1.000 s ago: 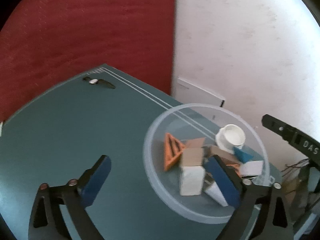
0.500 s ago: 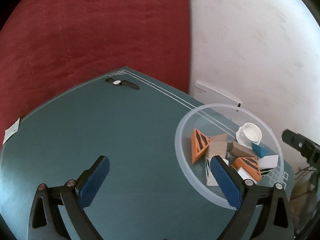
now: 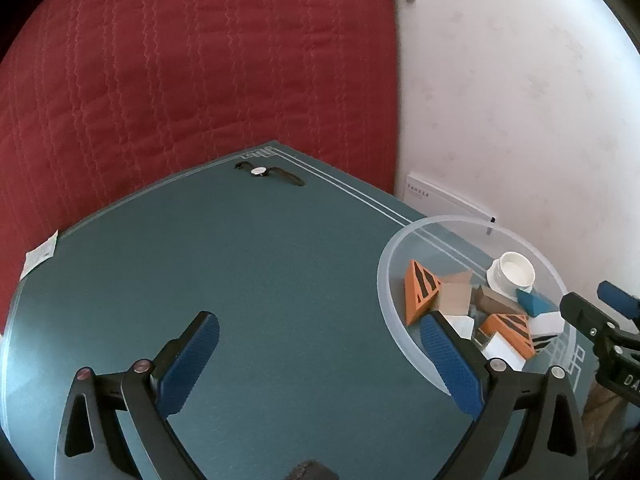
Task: Organize rigid objects
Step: 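Withdraw both open tools from the bowl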
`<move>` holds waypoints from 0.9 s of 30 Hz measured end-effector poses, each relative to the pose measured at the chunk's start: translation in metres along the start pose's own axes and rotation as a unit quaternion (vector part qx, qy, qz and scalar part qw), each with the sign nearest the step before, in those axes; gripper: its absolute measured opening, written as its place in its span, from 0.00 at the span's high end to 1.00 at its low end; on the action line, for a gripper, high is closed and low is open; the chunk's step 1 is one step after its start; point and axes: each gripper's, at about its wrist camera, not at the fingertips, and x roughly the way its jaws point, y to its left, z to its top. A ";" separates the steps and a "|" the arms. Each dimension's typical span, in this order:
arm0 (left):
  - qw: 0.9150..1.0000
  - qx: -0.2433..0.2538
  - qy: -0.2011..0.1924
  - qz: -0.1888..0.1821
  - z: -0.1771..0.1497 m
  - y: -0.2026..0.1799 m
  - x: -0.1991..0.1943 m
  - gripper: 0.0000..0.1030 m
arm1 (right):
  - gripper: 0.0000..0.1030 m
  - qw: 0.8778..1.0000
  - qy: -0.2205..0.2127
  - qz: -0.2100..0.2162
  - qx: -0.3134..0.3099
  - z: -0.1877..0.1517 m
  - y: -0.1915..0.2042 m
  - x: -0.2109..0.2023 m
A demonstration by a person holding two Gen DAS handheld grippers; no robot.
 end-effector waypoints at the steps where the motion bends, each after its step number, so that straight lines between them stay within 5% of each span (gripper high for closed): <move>1: 1.000 0.001 0.001 0.000 -0.001 0.000 0.001 0.01 | 0.08 1.000 -0.001 0.000 -0.002 0.000 0.001 0.000; 27: 0.999 0.032 0.017 0.014 -0.009 -0.014 0.004 0.01 | 0.05 0.998 0.035 -0.001 -0.049 -0.019 0.018 0.004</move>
